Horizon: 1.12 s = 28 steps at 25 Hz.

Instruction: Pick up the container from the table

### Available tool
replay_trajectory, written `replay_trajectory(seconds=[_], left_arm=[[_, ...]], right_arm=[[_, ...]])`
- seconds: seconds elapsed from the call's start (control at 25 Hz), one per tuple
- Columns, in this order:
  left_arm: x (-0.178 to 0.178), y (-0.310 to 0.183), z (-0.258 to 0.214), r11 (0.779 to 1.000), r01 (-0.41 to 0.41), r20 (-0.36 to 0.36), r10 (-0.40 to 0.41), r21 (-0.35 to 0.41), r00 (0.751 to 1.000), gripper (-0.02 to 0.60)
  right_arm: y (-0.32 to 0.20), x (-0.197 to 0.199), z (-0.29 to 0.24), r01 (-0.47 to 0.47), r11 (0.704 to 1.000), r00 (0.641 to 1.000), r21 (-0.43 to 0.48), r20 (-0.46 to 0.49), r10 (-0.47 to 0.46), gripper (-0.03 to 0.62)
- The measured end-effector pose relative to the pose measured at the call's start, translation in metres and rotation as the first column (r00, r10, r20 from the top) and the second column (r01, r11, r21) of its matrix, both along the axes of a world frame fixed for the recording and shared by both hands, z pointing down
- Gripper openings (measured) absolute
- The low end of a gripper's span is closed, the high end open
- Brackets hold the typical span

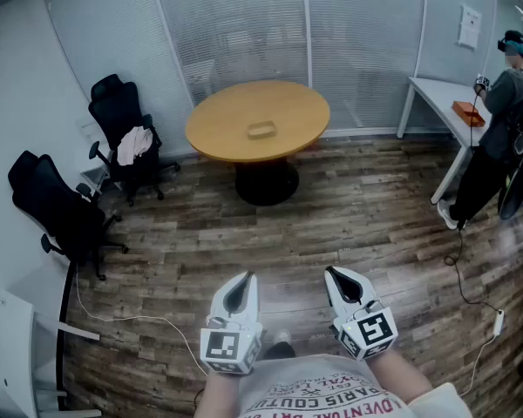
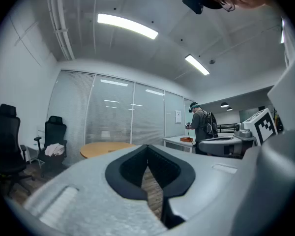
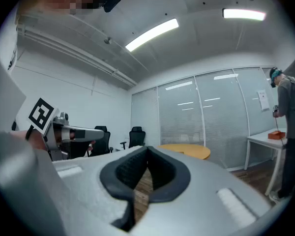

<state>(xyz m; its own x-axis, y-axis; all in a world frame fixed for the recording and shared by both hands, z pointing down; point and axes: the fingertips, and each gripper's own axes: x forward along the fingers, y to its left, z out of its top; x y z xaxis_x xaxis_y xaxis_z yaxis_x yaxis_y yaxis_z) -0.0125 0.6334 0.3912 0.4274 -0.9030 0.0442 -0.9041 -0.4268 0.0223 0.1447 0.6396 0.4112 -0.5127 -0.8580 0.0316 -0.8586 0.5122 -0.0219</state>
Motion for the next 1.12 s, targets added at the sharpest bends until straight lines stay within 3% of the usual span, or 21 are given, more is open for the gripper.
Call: replay_trajectory(seconds=[0.44, 0.72, 0.88, 1.12], left_arm=[[-0.007, -0.012, 0.017, 0.999, -0.014, -0.001, 0.014, -0.03, 1.0, 0.006], [-0.014, -0.035, 0.038, 0.995, -0.008, -0.004, 0.007, -0.102, 1.0, 0.006], [-0.022, -0.065, 0.047, 0.992, -0.023, -0.016, 0.021, -0.122, 1.0, 0.006], [-0.045, -0.122, 0.037, 0.997, -0.034, -0.029, 0.032, -0.073, 0.999, 0.006]], right_arm=[[-0.014, 0.002, 0.018, -0.085, 0.995, 0.996, -0.052, 0.008, 0.086, 0.003], [-0.037, 0.011, 0.037, -0.168, 0.979, 0.986, -0.117, -0.028, 0.166, 0.003], [-0.061, 0.004, 0.047, -0.177, 0.975, 0.984, -0.137, -0.036, 0.173, 0.003], [-0.117, -0.016, 0.047, -0.19, 0.973, 0.982, -0.131, -0.029, 0.188, 0.003]])
